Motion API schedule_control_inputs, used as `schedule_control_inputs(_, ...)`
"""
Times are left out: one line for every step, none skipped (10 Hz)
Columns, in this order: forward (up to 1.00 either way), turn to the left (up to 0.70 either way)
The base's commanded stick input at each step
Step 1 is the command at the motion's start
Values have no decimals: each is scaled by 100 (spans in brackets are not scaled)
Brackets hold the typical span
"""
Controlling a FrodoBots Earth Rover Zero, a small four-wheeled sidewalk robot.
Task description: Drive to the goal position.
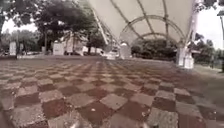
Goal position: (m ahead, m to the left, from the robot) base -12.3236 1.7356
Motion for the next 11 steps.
schedule_control_inputs(0, -45)
schedule_control_inputs(0, -45)
schedule_control_inputs(0, -45)
schedule_control_inputs(0, -45)
schedule_control_inputs(0, -45)
schedule_control_inputs(0, -45)
schedule_control_inputs(0, -45)
schedule_control_inputs(0, -45)
schedule_control_inputs(0, 0)
schedule_control_inputs(0, 0)
schedule_control_inputs(0, 0)
